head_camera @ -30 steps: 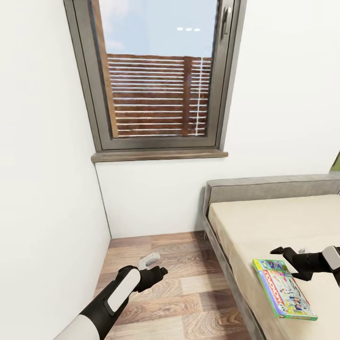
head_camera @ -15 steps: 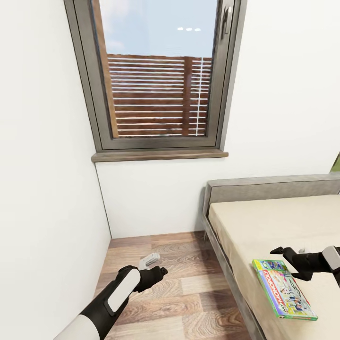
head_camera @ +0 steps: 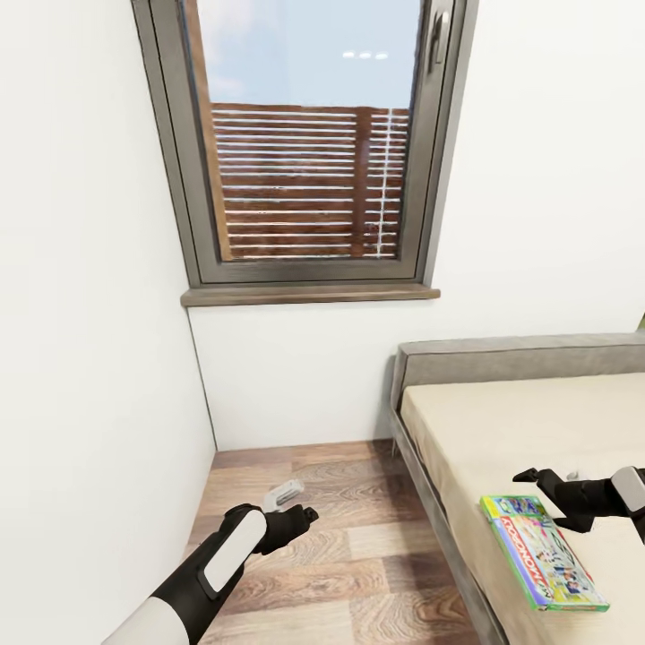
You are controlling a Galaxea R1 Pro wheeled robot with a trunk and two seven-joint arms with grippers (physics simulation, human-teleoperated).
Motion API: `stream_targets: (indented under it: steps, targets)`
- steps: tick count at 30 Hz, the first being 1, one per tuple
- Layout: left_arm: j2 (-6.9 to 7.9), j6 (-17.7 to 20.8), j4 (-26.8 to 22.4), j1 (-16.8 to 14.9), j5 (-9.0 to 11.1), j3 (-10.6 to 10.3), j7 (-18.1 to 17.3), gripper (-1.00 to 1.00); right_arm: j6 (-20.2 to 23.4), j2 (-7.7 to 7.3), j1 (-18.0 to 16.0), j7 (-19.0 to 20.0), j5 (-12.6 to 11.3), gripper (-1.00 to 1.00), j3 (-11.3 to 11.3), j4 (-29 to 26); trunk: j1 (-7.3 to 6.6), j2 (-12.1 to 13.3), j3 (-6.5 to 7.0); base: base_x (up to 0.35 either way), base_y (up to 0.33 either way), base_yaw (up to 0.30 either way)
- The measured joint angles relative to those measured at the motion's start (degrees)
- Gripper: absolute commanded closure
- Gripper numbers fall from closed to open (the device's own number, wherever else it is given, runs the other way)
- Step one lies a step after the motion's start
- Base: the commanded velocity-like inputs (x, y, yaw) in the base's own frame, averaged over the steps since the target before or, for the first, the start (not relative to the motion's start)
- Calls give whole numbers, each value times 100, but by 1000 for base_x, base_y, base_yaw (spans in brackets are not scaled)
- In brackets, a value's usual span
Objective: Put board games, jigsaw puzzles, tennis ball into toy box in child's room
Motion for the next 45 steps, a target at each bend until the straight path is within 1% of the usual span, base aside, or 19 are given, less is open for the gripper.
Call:
stream_targets:
  steps: [11,45]
  targets:
    - [-1,-1,2,-1,0,0,-1,-100,1,-4,1,5,-4,-100,0,-4,0,0,0,0,0,125]
    - [-1,-1,2,-1,0,-1,-1,-100,0,-5,1,7,-2,-100,0,-5,0,0,0,0,0,13]
